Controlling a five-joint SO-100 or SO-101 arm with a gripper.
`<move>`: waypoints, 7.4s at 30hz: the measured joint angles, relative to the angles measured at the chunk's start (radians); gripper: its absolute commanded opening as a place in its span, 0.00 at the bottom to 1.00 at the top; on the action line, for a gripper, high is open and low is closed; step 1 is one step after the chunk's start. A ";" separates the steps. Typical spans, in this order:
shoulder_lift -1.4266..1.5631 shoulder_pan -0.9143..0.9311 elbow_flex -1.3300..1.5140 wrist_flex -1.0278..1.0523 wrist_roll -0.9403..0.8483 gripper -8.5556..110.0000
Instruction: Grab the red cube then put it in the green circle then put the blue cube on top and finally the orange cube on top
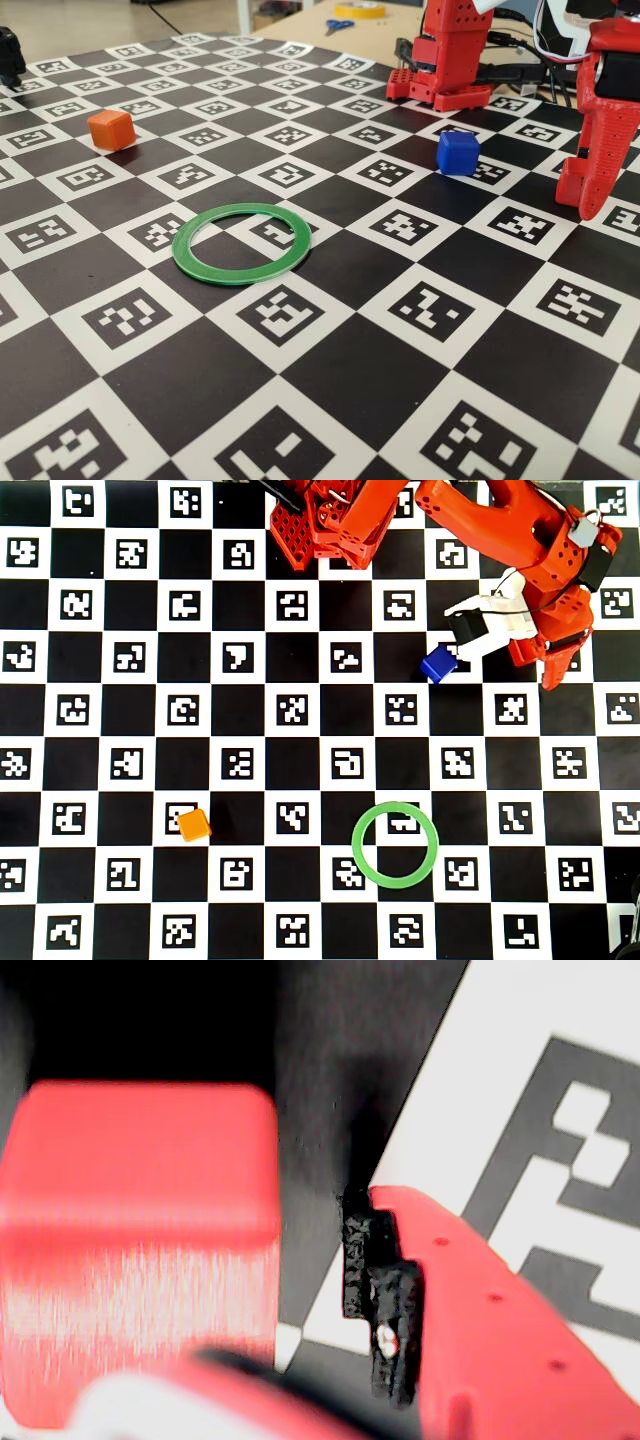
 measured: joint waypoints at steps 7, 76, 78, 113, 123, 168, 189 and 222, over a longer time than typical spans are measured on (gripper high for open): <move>-0.011 0.029 -0.012 -0.002 -0.011 0.25; -0.278 0.788 -0.960 0.489 -0.566 0.16; -0.330 0.796 -0.996 0.468 -0.568 0.16; -0.591 0.871 -1.052 0.272 -0.617 0.16; -0.591 0.884 -1.011 0.268 -0.638 0.16; -0.327 0.887 -0.950 0.387 -0.520 0.48; 0.515 0.885 -0.479 0.641 -0.354 0.42; 0.816 0.327 0.247 0.305 0.272 0.43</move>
